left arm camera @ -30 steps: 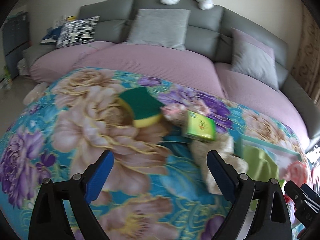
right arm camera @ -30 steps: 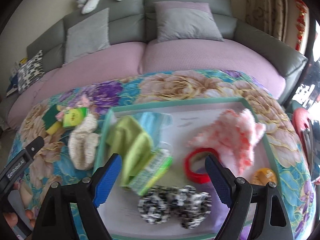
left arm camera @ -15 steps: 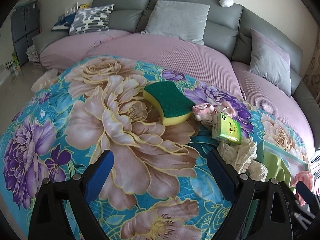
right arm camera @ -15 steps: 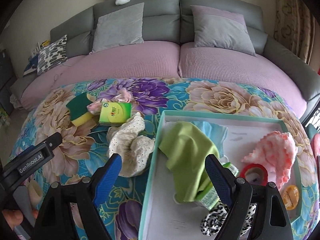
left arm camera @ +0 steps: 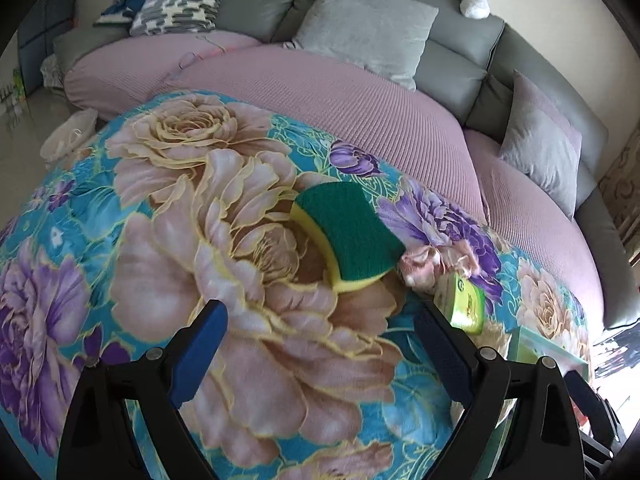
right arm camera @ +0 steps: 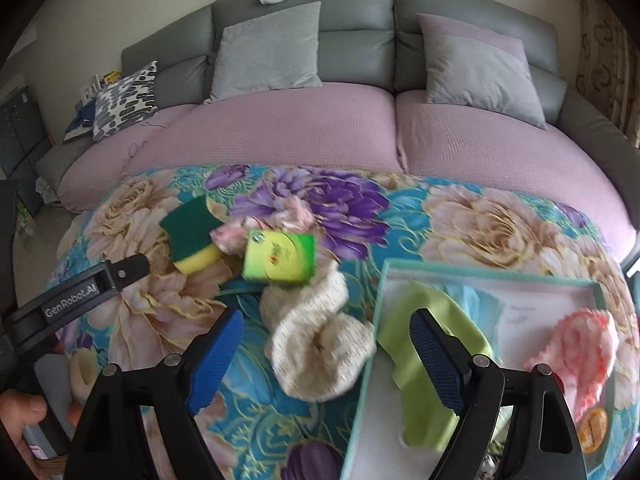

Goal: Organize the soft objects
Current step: 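Grasp the green-yellow sponge with the left tool while the right tool grasps the green tissue pack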

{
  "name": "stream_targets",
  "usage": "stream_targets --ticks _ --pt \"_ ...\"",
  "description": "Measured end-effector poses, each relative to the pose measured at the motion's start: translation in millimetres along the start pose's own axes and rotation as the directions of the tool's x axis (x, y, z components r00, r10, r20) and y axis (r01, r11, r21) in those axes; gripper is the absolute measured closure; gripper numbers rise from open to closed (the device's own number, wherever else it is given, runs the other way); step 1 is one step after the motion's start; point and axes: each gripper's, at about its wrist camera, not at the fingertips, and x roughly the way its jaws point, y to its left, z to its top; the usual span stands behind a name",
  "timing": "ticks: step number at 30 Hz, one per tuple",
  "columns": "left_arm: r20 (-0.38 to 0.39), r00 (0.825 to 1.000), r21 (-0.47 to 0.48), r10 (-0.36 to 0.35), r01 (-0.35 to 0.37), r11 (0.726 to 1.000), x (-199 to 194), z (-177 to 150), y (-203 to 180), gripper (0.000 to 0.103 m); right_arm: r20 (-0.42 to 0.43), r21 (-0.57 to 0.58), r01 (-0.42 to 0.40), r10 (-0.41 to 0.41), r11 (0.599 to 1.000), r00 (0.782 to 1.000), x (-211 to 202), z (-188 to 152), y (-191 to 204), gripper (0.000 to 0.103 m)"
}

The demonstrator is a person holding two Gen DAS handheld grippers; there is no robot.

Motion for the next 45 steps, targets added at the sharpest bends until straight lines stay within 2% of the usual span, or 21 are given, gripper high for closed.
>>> stream_targets --ticks 2,7,14,17,22,27,29,30,31,38,45 --pt "-0.011 1.0 0.006 -0.017 0.017 1.0 9.6 11.3 -1.5 0.008 -0.007 -0.003 -0.02 0.02 1.0 1.0 9.8 10.8 5.7 0.016" --pt "-0.049 0.996 -0.062 -0.075 0.072 0.996 41.6 35.0 -0.2 0.008 -0.057 0.015 -0.07 0.07 0.997 0.996 40.3 26.5 13.6 0.016" --pt "-0.104 0.991 -0.045 -0.082 0.077 0.996 75.7 55.3 -16.7 0.009 -0.116 0.032 -0.115 0.118 0.993 0.986 77.1 38.1 16.9 0.015" --pt "-0.127 0.989 -0.04 -0.075 0.071 0.997 88.0 59.1 -23.1 0.008 -0.13 0.041 -0.122 0.127 0.992 0.983 87.2 41.0 15.8 0.015" --pt "-0.147 0.989 -0.009 -0.015 0.014 1.0 102.6 61.2 -32.0 0.009 -0.15 0.058 -0.122 0.129 0.991 0.98 101.2 42.9 12.8 0.016" --pt "-0.166 0.986 -0.034 0.013 -0.018 0.999 114.2 58.6 -29.1 0.009 -0.162 0.052 -0.13 0.137 0.99 0.977 112.0 42.7 14.6 0.018" --pt "-0.16 0.987 -0.036 0.012 -0.018 0.999 115.4 57.4 -27.1 0.012 -0.165 0.056 -0.131 0.139 0.99 0.976 115.2 41.1 13.8 0.03" --pt "-0.156 0.988 -0.038 0.004 -0.01 0.999 115.2 56.6 -26.3 0.018 -0.168 0.061 -0.133 0.142 0.989 0.976 116.6 40.3 13.0 0.035" --pt "-0.155 0.988 -0.046 -0.013 0.006 0.999 114.9 56.3 -25.5 0.02 -0.172 0.069 -0.142 0.152 0.987 0.973 118.0 39.5 12.1 0.037" --pt "-0.134 0.99 -0.077 -0.037 0.027 0.997 105.1 55.3 -20.3 0.029 -0.157 0.083 -0.158 0.169 0.984 0.973 113.4 37.9 9.6 0.037" --pt "-0.039 0.999 -0.061 -0.018 0.015 0.998 53.2 54.0 -17.5 0.03 -0.093 0.098 -0.148 0.157 0.984 0.983 76.5 36.8 2.5 0.037"
